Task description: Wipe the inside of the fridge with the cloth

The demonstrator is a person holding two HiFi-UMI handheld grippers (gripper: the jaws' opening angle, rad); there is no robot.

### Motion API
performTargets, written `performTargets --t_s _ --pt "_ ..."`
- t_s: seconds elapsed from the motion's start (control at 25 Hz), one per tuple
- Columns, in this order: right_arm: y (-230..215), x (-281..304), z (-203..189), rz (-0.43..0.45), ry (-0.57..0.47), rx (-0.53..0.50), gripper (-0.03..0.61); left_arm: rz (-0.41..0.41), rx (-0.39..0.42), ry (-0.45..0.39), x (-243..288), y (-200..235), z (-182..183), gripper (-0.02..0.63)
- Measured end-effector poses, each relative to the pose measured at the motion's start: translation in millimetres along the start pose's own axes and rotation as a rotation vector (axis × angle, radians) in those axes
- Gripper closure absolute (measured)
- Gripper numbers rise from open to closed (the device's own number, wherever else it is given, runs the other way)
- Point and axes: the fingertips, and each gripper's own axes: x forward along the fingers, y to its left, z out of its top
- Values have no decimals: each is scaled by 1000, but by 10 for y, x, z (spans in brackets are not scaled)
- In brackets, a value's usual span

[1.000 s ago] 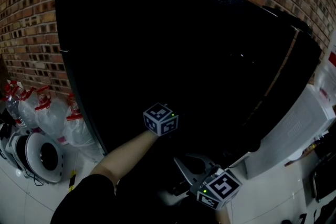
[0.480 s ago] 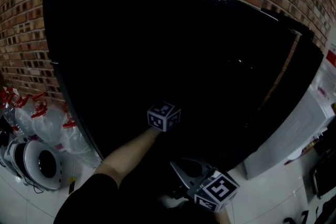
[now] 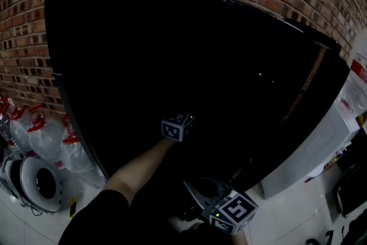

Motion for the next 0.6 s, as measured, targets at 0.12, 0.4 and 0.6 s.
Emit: performTargets --t_s 0.12,0.4,0.6 --pt "26 -23 -17 -8 6 6 575 39 0 23 26 52 -67 566" --pt "76 -99 73 -40 -10 -2 575 94 -25 27 -18 121 -4 565" --pt "159 -219 47 -47 8 -22 575 11 -91 -33 -432 -176 275 565"
